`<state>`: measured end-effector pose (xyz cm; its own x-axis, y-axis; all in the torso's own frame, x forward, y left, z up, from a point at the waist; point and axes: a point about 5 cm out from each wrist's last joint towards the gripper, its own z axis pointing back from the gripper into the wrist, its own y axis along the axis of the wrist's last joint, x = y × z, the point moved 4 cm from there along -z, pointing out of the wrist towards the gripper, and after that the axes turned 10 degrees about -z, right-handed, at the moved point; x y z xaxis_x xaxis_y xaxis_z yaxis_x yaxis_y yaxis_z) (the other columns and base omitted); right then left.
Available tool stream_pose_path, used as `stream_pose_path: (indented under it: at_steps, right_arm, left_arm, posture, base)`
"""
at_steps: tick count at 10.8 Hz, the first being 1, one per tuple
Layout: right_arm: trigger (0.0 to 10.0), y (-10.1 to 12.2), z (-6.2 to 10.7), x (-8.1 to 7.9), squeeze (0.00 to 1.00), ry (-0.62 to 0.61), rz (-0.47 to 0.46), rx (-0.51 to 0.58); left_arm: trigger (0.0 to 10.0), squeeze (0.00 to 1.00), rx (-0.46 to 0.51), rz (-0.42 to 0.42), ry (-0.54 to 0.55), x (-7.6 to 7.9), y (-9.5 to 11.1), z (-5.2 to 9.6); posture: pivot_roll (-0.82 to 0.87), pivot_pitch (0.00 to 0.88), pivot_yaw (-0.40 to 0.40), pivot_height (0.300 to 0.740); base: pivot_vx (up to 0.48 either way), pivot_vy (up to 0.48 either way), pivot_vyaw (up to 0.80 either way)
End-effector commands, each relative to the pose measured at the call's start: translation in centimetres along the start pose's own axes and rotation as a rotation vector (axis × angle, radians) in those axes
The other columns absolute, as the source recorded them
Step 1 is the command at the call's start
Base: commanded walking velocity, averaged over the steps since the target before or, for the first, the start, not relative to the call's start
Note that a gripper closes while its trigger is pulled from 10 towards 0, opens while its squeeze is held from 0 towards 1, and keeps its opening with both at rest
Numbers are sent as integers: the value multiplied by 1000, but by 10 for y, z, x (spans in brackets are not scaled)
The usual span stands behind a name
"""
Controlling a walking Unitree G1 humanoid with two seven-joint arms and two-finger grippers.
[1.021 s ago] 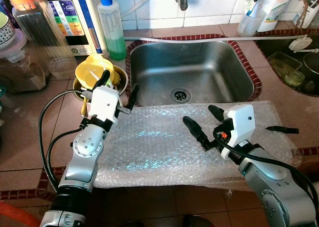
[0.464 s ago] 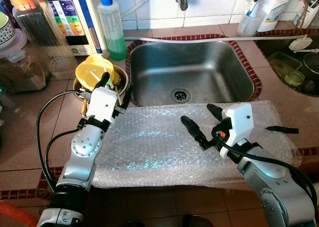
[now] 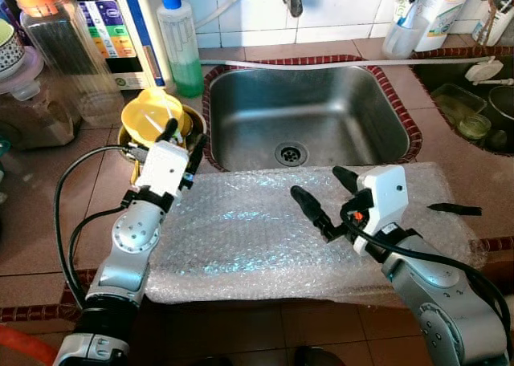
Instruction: Kitchen organization
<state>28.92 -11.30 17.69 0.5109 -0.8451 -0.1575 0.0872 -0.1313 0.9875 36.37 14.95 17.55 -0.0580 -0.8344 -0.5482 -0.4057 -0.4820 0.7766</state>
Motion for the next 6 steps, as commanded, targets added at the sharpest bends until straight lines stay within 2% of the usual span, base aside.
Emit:
stream_pose_path:
  at_steps: [1,2,6]
  right_arm:
    - [10000,4,1,-5,0,21,9,10]
    - [10000,4,1,-5,0,21,10,10]
    - [10000,5,-1,-5,0,24,12,12]
  left_arm:
    - [2078,0,-8,-17,-10,0,-3,0]
    - [0,0,-9,-17,-7,0,-3,0]
    - [0,0,-11,-29,8,-3,-4,0]
  posture:
    - [-215,189,42,740]
    - [-215,189,41,740]
    - [-214,186,38,740]
  base:
    - [0,0,0]
    - [0,0,0]
    - [0,0,0]
